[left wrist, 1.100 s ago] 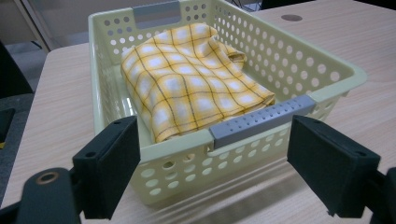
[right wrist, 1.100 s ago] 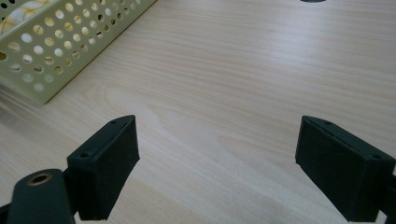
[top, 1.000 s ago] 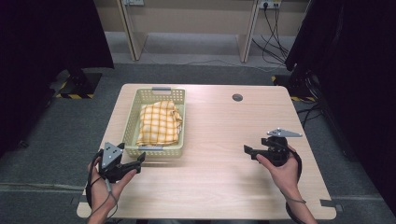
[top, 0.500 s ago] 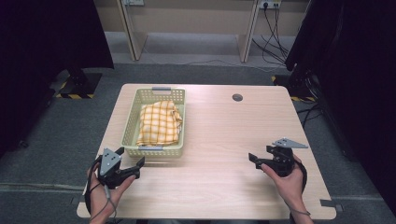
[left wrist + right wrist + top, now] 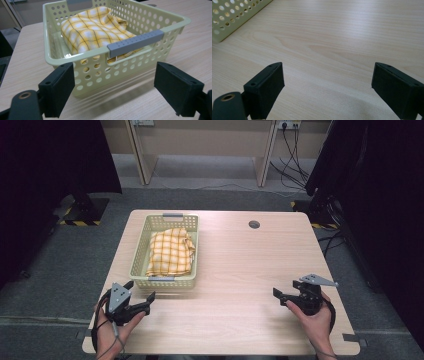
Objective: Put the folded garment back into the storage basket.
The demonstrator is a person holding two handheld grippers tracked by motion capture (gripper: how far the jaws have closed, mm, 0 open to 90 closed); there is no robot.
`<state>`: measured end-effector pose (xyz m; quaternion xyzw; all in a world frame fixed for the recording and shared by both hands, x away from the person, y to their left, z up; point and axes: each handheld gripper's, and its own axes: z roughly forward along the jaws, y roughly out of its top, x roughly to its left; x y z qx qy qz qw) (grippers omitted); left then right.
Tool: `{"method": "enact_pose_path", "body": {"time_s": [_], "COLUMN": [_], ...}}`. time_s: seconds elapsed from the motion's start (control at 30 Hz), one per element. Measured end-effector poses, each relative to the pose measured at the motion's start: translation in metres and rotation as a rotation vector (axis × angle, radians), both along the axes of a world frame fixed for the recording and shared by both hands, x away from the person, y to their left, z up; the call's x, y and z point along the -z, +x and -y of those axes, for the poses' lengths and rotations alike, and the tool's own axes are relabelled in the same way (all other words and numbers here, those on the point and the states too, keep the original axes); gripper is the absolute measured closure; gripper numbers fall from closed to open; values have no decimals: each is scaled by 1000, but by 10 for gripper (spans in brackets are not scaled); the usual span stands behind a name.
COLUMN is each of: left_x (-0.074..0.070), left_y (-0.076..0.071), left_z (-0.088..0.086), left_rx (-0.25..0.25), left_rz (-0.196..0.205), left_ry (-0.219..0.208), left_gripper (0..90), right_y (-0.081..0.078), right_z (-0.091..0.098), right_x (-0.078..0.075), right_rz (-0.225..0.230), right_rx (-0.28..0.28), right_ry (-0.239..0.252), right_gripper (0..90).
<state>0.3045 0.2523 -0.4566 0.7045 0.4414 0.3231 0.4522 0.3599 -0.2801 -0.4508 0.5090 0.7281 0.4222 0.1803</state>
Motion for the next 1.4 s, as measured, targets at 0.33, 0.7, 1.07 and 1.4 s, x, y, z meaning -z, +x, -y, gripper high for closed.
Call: {"method": "enact_pose_path", "body": {"time_s": [0.33, 0.7, 1.07, 1.4], "left_x": [8, 14, 21, 26], "left_y": [-1, 0, 2, 2], "left_z": [-2, -4, -4, -4], "left_rx": [-9, -25, -30, -35], "left_rz": [8, 8, 4, 9], "left_ry": [10, 21, 32, 29], "left_gripper": [167, 167, 167, 166], "right_y": [-5, -8, -8, -9], "right_z": [8, 12, 14, 14], "right_x": [6, 11, 15, 20], "right_rz": [1, 6, 22, 34], "right_rx": [24, 39, 53, 58], "right_ry": [9, 15, 26, 29], "right_gripper": [103, 103, 103, 103]}}
